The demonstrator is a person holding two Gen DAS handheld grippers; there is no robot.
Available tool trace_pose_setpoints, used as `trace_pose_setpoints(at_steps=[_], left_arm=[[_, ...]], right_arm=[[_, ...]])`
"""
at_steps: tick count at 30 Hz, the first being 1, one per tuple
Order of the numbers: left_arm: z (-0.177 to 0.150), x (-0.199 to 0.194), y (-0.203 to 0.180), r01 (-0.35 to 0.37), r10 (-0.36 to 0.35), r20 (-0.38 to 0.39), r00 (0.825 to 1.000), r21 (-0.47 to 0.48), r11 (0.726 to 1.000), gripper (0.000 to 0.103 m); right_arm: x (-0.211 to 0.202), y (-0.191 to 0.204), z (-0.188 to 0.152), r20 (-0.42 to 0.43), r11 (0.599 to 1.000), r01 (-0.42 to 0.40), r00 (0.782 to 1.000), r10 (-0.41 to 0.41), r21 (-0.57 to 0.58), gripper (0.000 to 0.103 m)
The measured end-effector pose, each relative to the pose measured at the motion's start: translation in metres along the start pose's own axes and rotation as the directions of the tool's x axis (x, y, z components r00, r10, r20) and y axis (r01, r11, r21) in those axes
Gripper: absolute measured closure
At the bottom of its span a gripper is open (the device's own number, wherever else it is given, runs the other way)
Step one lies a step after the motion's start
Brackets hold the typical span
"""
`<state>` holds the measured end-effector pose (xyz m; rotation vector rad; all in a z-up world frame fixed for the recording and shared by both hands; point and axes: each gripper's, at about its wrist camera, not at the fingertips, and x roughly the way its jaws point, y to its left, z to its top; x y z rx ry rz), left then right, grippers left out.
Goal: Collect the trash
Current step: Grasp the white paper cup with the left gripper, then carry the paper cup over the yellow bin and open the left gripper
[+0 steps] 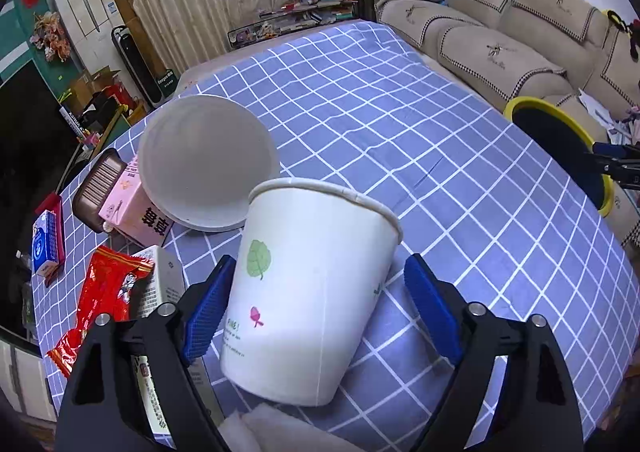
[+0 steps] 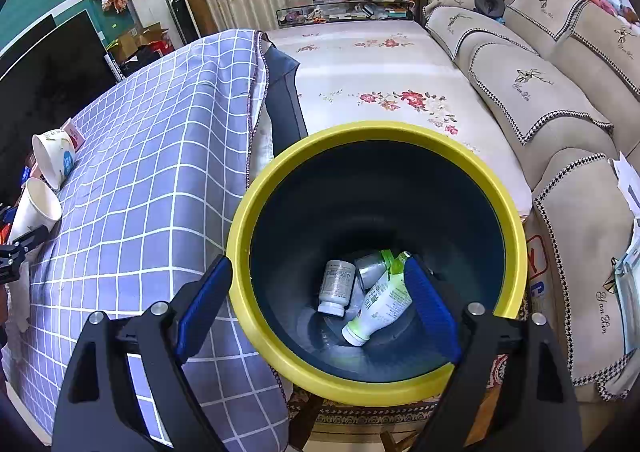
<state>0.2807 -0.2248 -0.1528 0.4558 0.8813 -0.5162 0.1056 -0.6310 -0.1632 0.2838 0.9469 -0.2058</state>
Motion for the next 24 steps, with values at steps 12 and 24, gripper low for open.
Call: trace_pose_setpoints(at_steps=[12, 24], left_arm=[[0.002, -0.007, 0.003, -0.001, 0.001, 0.017, 1.000, 0.001, 1.000, 0.036], [0.019, -0.065, -0.033, 0.080, -0.087, 0.129, 0.988, 0.064, 0.995, 0.037]], right_arm=[[-0.001, 0.000, -0.001, 0.003, 1.000, -0.007, 1.000, 0.007, 0.000, 0.020], [-0.029, -0.005, -0.003, 0.068, 1.000, -0.009, 0.998, 0.008, 0.017, 0.020]])
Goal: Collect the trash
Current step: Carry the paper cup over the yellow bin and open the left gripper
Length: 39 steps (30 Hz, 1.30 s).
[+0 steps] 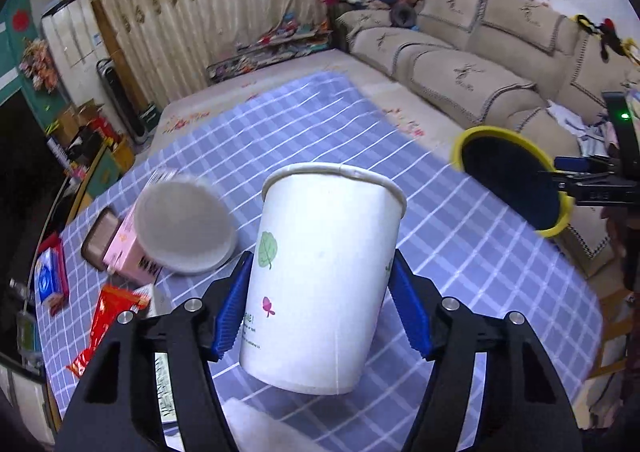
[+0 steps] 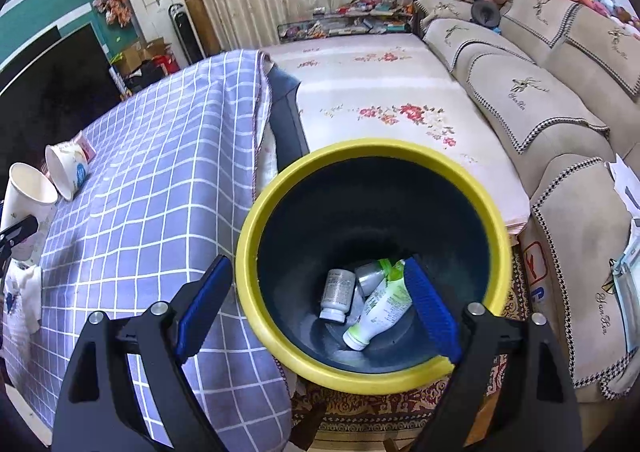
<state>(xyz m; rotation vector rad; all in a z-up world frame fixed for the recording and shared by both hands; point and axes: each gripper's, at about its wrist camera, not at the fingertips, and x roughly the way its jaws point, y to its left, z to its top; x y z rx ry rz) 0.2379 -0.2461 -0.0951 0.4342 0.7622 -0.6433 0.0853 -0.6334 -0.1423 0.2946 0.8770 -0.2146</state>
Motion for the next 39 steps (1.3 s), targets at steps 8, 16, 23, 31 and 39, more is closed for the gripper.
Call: trace_pose_setpoints(at_steps=[8, 16, 23, 31, 39], left_arm=[[0.040, 0.002, -0.066, 0.117, -0.122, 0.038, 0.992, 0.106, 0.988, 0.037], [0.086, 0.046, -0.163, 0.248, -0.253, -0.009, 0.968, 0.217, 0.944, 0.037], [0.114, 0.095, -0.227, 0.284, -0.275, -0.070, 0.959, 0.273, 0.919, 0.037], [0.121, 0.135, -0.248, 0.277, -0.250, -0.131, 0.960, 0.280, 0.919, 0.034], [0.118, 0.142, -0.246, 0.283, -0.253, -0.142, 0.957, 0.265, 0.922, 0.018]], right_arm=[[-0.038, -0.037, -0.010, 0.065, 0.996, 0.061, 0.996, -0.065, 0.057, 0.020], [-0.075, -0.084, -0.027, 0.117, 0.986, 0.102, 0.986, -0.118, 0.134, 0.019], [-0.083, -0.114, -0.039, 0.123, 0.976, 0.112, 0.983, -0.136, 0.185, 0.019], [-0.073, -0.132, -0.045, 0.097, 0.970, 0.114, 0.986, -0.137, 0.213, 0.018], [-0.072, -0.132, -0.046, 0.091, 0.969, 0.114, 0.986, -0.137, 0.218, 0.018]])
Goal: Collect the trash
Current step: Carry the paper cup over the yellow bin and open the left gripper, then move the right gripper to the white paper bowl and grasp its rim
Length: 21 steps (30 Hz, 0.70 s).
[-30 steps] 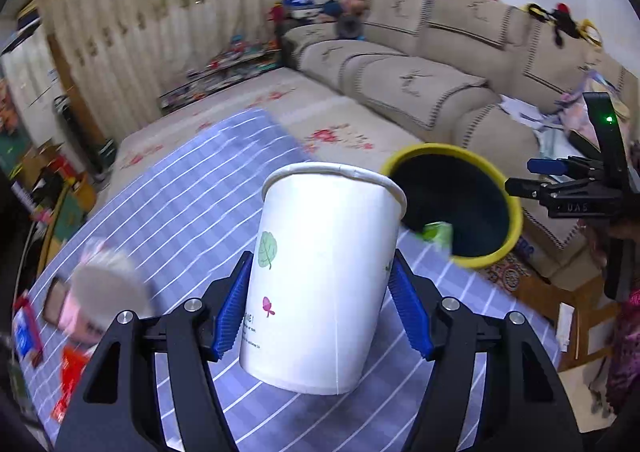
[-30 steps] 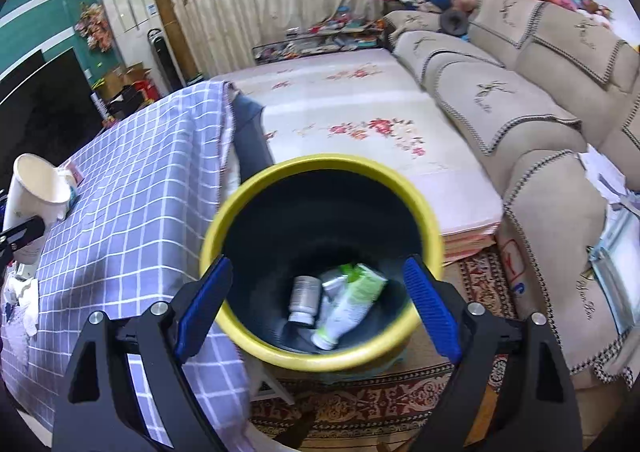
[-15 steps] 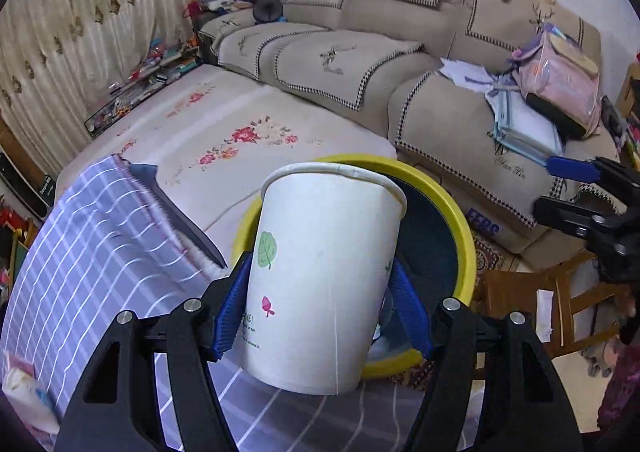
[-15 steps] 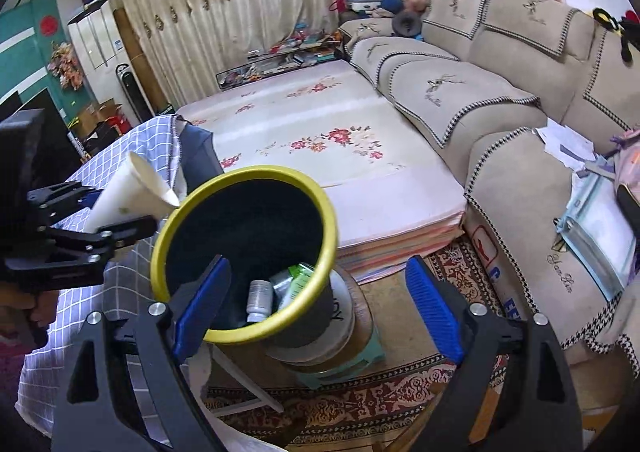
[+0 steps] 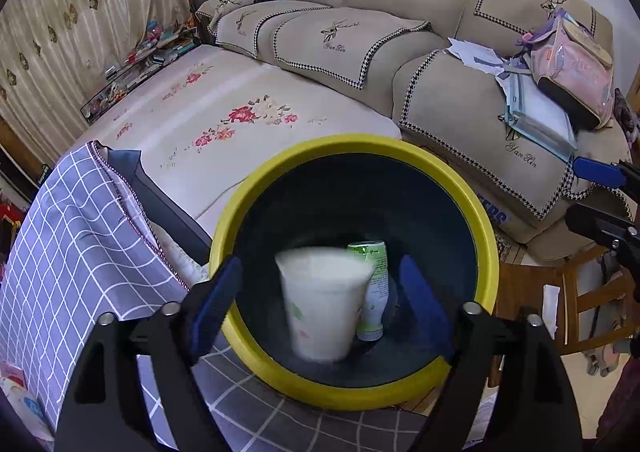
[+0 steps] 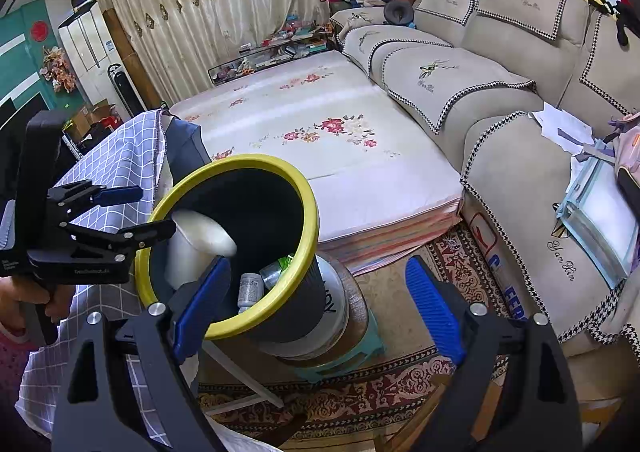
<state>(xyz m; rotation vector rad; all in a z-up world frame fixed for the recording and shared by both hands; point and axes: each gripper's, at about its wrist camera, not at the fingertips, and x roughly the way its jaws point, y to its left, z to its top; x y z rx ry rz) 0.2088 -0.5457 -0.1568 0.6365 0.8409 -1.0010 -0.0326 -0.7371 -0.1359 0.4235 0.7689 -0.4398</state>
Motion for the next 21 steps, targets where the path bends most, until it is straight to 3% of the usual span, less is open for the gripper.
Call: trace_pose_setpoints(at_steps=[6, 12, 18, 21], left_arm=[[-0.009, -0.033, 0.009, 0.012, -0.008, 0.061, 0.998, -0.056, 0.998, 0.016], [-0.050, -0.102, 0.039, -0.022, 0.048, 0.149, 0.988, -0.173, 0.985, 0.012], [-0.124, -0.170, 0.085, -0.089, 0.165, 0.187, 0.968, -0.357, 0.930, 0.011], [-0.165, -0.201, 0.107, -0.162, 0.260, 0.183, 0.948, -0.427, 0.890, 0.011]], right_arm=[[-0.005, 0.006, 0.001, 0.008, 1.000, -0.008, 1.000, 0.008, -0.007, 0.018], [-0.001, 0.023, 0.004, 0.000, 0.999, -0.032, 0.999, 0.032, -0.034, 0.018], [0.007, 0.068, 0.008, -0.020, 0.989, -0.098, 0.995, 0.097, -0.106, 0.018], [0.009, 0.103, 0.011, -0.025, 0.977, -0.147, 0.989, 0.145, -0.155, 0.018]])
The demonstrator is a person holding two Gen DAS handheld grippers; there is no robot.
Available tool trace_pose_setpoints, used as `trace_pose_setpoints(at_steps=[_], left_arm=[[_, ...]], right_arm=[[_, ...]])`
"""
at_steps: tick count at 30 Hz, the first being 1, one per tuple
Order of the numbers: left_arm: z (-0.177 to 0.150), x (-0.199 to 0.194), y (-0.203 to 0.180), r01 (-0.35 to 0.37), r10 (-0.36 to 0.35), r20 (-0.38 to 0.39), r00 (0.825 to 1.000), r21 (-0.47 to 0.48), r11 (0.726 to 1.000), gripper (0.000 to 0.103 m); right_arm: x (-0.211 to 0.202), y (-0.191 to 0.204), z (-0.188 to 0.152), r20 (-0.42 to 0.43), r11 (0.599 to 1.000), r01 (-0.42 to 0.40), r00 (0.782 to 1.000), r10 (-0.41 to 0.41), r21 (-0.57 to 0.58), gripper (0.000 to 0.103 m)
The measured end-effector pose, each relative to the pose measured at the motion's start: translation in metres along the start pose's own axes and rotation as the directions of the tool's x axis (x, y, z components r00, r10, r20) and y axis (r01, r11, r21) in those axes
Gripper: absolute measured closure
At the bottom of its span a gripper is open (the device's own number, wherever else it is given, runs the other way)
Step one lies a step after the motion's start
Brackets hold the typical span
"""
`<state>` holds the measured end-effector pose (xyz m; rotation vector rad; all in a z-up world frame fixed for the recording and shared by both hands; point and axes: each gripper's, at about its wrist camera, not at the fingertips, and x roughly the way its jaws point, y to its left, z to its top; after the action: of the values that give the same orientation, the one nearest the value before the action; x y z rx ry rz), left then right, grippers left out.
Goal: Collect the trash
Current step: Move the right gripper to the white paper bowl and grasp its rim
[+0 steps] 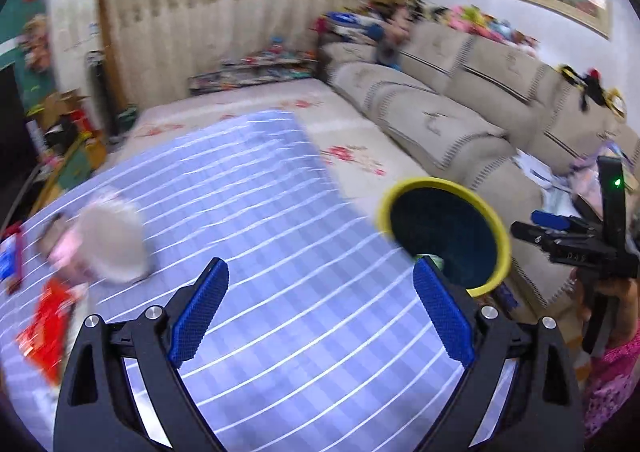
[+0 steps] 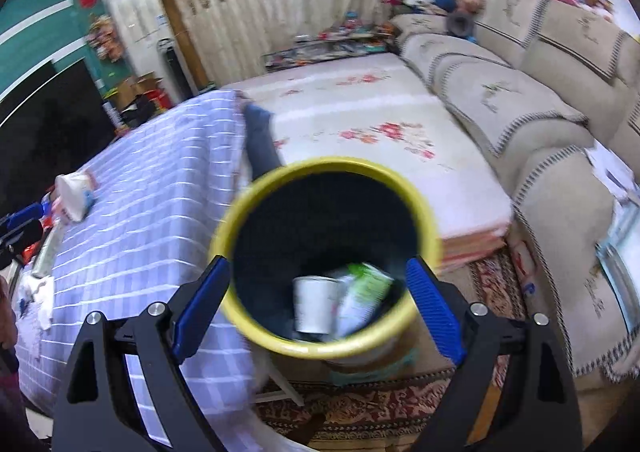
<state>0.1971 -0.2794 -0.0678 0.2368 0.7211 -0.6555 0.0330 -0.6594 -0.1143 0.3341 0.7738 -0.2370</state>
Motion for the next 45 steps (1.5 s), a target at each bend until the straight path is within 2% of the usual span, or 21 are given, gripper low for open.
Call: trace_pose_setpoints(at_steps=[3, 8, 12, 15, 18, 21, 23, 27, 32, 35, 36, 40, 43, 45], left_arm=[[-0.016, -0.025, 0.036, -0.074, 0.076, 0.028, 0.997, -0.044, 0.996, 0.010], [-0.040, -0.061, 0.107, -0.139, 0.153, 0.068, 0.986, -0.170, 0.976, 0.009], [-0.052, -0.078, 0.156, -0.187, 0.216, 0.094, 0.972, -0.246, 0.951, 0.007], [-0.060, -0.080, 0.190, -0.222, 0.259, 0.097, 0.961, -0.291, 0.931, 0.007], [-0.064, -0.077, 0.226, -0.240, 0.288, 0.104, 0.952, -0.334, 0.912, 0.007], [-0.063, -0.075, 0.242, -0.263, 0.323, 0.121, 0.938, -0.354, 0.897, 0.007], [-0.067, -0.077, 0.252, -0.247, 0.323, 0.152, 0.934, -0.379, 0.892, 0.007], [-0.072, -0.074, 0.261, -0.198, 0.291, 0.184, 0.939, -0.403, 0.893, 0.007], [-0.080, -0.070, 0.270, -0.188, 0.291, 0.185, 0.939, -0.432, 0.882, 0.006], [-0.083, -0.072, 0.272, -0.197, 0.307, 0.190, 0.933, -0.445, 0.874, 0.006], [-0.084, -0.071, 0.272, -0.206, 0.316, 0.187, 0.930, -0.445, 0.872, 0.006], [-0.085, -0.066, 0.269, -0.218, 0.321, 0.180, 0.930, -0.431, 0.875, 0.006], [-0.086, -0.064, 0.264, -0.221, 0.317, 0.179, 0.931, -0.416, 0.882, 0.006], [-0.086, -0.064, 0.261, -0.227, 0.321, 0.180, 0.930, -0.407, 0.885, 0.006]], right_arm=[[0.004, 0.039, 0.012, 0.012, 0.997, -0.058, 0.998, 0.059, -0.056, 0.018], [0.015, 0.117, 0.031, 0.020, 0.971, -0.193, 0.980, 0.197, -0.141, 0.018], [0.031, 0.180, 0.039, -0.002, 0.942, -0.236, 0.970, 0.242, -0.238, 0.020], [0.048, 0.234, 0.040, -0.030, 0.913, -0.267, 0.962, 0.271, -0.309, 0.028], [0.065, 0.274, 0.039, -0.054, 0.895, -0.268, 0.962, 0.266, -0.356, 0.037], [0.084, 0.312, 0.041, -0.072, 0.885, -0.265, 0.964, 0.258, -0.384, 0.046], [0.098, 0.332, 0.042, -0.085, 0.884, -0.262, 0.965, 0.249, -0.388, 0.054], [0.121, 0.349, 0.051, -0.097, 0.890, -0.248, 0.969, 0.228, -0.382, 0.060], [0.146, 0.361, 0.061, -0.111, 0.898, -0.248, 0.969, 0.222, -0.364, 0.061], [0.160, 0.368, 0.064, -0.117, 0.905, -0.242, 0.970, 0.214, -0.349, 0.062], [0.163, 0.369, 0.065, -0.119, 0.907, -0.242, 0.970, 0.214, -0.346, 0.065], [0.172, 0.373, 0.065, -0.102, 0.917, -0.214, 0.976, 0.191, -0.337, 0.092], [0.170, 0.368, 0.065, -0.097, 0.924, -0.222, 0.975, 0.201, -0.311, 0.098], [0.166, 0.363, 0.065, -0.091, 0.926, -0.220, 0.975, 0.202, -0.308, 0.098]])
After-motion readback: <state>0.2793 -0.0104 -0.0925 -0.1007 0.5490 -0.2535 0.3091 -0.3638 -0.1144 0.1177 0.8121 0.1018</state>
